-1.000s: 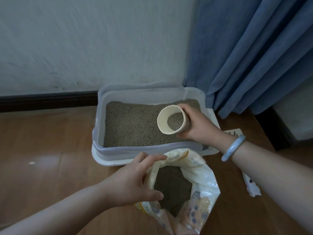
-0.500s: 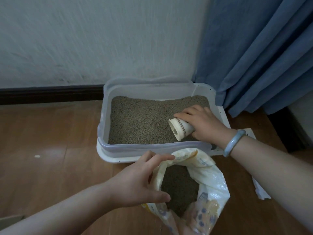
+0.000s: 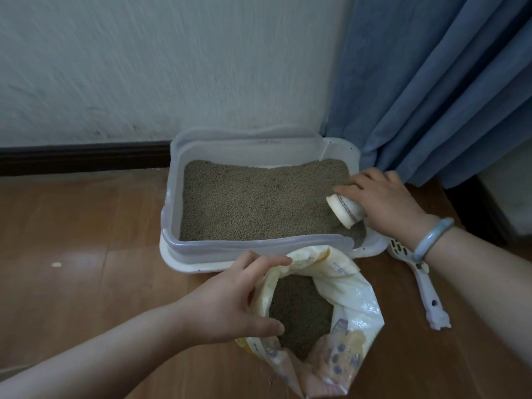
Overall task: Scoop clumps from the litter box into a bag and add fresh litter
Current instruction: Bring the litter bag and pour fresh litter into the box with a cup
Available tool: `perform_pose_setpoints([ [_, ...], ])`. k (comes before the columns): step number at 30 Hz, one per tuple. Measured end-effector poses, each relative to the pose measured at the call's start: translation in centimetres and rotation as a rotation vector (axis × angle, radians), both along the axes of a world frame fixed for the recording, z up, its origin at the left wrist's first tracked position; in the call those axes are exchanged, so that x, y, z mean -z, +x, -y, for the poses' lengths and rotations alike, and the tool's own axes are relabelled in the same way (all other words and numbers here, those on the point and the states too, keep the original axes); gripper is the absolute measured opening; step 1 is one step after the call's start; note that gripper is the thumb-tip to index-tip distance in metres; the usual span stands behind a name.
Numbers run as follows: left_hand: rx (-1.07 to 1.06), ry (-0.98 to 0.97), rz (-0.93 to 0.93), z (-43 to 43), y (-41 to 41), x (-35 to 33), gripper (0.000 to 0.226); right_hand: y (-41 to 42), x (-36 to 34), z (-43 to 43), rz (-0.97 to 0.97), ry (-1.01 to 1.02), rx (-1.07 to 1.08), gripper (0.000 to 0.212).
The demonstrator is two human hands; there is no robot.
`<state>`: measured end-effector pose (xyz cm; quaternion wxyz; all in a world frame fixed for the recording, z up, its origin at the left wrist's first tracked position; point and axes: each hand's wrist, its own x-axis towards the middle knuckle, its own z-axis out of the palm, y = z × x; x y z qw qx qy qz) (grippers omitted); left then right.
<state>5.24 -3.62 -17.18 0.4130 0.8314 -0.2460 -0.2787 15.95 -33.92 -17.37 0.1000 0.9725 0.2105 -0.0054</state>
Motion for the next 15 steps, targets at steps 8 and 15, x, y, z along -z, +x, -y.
perform_pose_setpoints([
  [8,0.008,0.012,0.000,0.0,0.1,0.0,0.082,-1.8,-0.2,-0.6,0.108,-0.010,0.080,0.070],
  [15,0.002,0.038,-0.006,0.0,0.0,-0.1,0.084,-4.3,-2.8,-1.5,-0.339,0.920,0.449,0.080],
])
